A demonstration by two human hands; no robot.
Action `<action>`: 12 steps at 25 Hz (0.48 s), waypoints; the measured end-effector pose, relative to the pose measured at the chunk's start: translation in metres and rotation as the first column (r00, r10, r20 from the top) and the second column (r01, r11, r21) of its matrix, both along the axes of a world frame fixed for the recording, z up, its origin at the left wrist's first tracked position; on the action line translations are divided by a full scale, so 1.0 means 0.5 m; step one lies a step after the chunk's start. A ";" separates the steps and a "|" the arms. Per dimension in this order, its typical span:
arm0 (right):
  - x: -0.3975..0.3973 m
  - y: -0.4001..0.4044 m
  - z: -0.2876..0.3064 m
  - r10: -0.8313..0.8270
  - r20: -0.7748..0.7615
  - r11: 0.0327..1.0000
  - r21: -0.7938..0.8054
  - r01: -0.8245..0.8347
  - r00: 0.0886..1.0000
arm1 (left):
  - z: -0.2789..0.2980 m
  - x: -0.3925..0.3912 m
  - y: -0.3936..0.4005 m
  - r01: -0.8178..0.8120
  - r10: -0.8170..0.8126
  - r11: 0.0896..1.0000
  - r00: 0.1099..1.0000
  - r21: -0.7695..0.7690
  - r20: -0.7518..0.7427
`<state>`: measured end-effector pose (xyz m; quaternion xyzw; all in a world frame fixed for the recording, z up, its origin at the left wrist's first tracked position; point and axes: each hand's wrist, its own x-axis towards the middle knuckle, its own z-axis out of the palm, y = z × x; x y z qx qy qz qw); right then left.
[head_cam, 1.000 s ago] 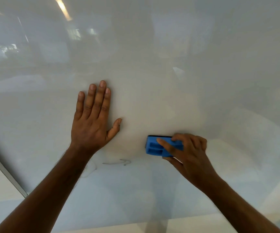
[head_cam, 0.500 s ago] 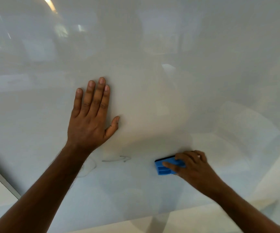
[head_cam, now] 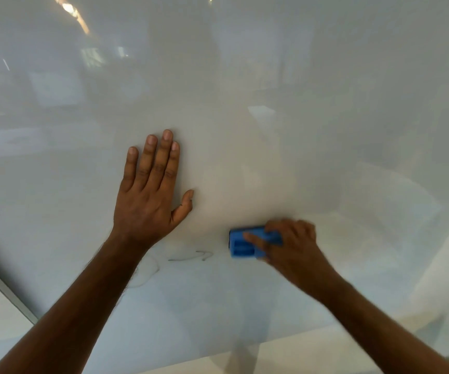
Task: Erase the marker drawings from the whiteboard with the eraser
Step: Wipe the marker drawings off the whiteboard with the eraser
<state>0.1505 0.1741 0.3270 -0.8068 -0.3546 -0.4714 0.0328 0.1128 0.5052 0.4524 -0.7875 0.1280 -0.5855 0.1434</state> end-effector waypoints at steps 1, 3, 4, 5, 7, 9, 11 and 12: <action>-0.006 -0.002 -0.046 -0.018 0.005 0.996 -0.085 0.019 1.000 | 0.000 -0.001 0.003 0.001 -0.001 1.000 1.000 0.011 0.000; 0.000 -0.035 -0.083 -0.026 0.004 0.988 -0.150 0.026 1.000 | 0.002 -0.003 0.008 0.003 -0.003 1.000 1.000 0.029 -0.002; 0.006 -0.057 -0.079 -0.039 0.012 0.989 -0.141 0.040 0.999 | 0.002 -0.005 0.010 0.008 -0.008 0.999 1.000 0.034 -0.005; 0.013 -0.079 -0.065 -0.055 0.010 0.993 -0.107 0.056 0.998 | 0.002 -0.005 0.011 0.012 -0.012 0.999 1.000 0.038 -0.006; 0.025 -0.117 -0.005 -0.068 -0.040 0.997 0.020 0.069 0.997 | 0.000 -0.007 0.012 0.011 -0.011 0.999 1.000 0.041 -0.006; 0.032 -0.144 0.069 -0.058 -0.096 0.980 0.182 0.075 0.994 | 0.000 -0.007 0.011 0.011 -0.011 0.999 1.000 0.036 -0.005; 0.037 -0.154 0.119 -0.040 -0.168 0.932 0.348 0.097 0.985 | -0.001 -0.006 0.010 0.009 -0.008 0.999 1.000 0.033 -0.007; 0.040 -0.149 0.127 -0.022 -0.193 0.909 0.405 0.100 0.981 | -0.002 -0.006 0.009 0.004 -0.004 0.999 1.000 0.034 -0.006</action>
